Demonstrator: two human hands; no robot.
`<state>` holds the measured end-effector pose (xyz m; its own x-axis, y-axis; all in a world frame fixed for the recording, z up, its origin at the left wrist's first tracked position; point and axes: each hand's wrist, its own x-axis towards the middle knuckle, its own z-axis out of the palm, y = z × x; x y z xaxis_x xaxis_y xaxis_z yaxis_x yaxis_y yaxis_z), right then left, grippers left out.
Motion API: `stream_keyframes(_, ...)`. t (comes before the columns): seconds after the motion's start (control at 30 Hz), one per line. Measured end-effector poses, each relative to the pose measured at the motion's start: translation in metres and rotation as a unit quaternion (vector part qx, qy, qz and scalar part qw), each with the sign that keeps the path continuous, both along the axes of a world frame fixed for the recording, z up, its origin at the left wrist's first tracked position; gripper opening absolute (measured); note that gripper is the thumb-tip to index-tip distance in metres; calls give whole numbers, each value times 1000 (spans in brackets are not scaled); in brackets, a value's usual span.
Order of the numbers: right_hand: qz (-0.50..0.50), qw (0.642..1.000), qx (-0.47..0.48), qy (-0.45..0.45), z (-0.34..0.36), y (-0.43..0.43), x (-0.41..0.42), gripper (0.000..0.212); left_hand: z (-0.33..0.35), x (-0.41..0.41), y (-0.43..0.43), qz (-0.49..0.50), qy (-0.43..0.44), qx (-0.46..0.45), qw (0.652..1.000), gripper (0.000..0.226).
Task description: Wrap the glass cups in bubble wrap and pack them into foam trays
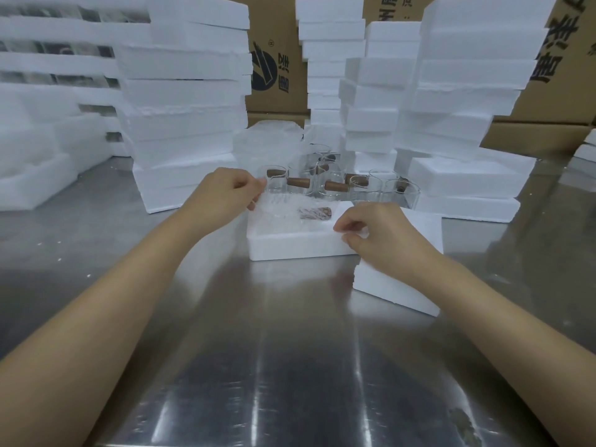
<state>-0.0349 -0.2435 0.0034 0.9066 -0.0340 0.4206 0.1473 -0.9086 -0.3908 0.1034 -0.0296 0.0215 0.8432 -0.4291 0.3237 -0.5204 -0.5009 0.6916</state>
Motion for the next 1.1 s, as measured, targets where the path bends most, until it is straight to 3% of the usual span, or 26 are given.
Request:
stream_keyframes(0.13, 4, 1000, -9, 1, 1, 1, -1, 22, -8, -2, -9, 10, 48, -58, 997, 14)
stream_keyframes(0.43, 1, 1000, -9, 1, 2, 5, -2, 25, -8, -2, -28, 51, 157, -95, 982, 26)
stream_keyframes(0.7, 2, 1000, -19, 14, 0, 3, -2, 23, -9, -5, -38, 25, 187, -89, 978, 21)
stream_keyframes(0.77, 7, 1000, -7, -1, 5, 3, -3, 19, -7, -3, -31, 36, 200, -133, 970, 14)
stream_keyframes(0.83, -4, 999, 25, -35, 18, 3, -8, 15, -1, 1, -20, 73, 206, -235, 947, 13)
stream_keyframes(0.9, -22, 996, 56, -59, 33, -1, -15, 34, 2, 8, -6, 80, 118, -300, 943, 21)
stream_keyframes(1.0, -81, 993, -81, 37, 50, -8, -26, 69, -2, 8, 5, -32, -36, -189, 981, 27)
stream_keyframes(1.1, -84, 949, -194, 232, 52, -11, -34, 65, -5, -1, 5, -148, -1, -58, 987, 34)
